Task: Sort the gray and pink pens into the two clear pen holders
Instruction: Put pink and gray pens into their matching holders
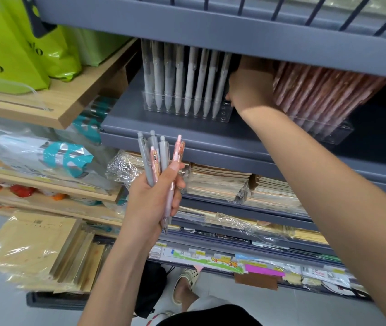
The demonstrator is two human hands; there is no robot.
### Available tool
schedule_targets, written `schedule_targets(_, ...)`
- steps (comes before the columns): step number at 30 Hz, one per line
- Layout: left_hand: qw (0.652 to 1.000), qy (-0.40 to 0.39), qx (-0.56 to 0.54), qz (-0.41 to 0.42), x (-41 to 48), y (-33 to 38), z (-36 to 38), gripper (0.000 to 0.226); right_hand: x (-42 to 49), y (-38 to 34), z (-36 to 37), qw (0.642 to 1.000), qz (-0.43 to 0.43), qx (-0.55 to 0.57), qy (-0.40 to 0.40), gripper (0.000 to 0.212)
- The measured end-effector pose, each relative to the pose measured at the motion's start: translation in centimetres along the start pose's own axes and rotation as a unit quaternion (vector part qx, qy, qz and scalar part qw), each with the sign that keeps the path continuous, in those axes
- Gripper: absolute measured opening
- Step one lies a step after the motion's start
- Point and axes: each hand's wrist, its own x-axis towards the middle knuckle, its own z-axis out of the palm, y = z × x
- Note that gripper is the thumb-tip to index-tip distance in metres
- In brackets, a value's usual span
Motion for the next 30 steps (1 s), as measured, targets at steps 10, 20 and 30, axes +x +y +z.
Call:
schedule_targets(10, 1.0, -0.022, 0.008, 0.012, 0.0, 0.2, -0.2, 0.023, -4.4, 0.7, -1.1, 0.988, 0.005, 0.12, 0.094, 0.023)
schedule_targets(20, 0.992, -0.11, 0.018, 0.062, -0.6, -0.8, 2.4, 0.032, -13.5, 4.5, -1.8, 0.906, -0.026, 0.369, -0.205, 0.01)
schedule_targets(30, 0.987, -0.156, 0.047, 0.006, -1.8, -3.8, 8.3, 0.024, -14.5, 11.6, -7.1, 0.847, 0.063, 0.522, -0.074, 0.01)
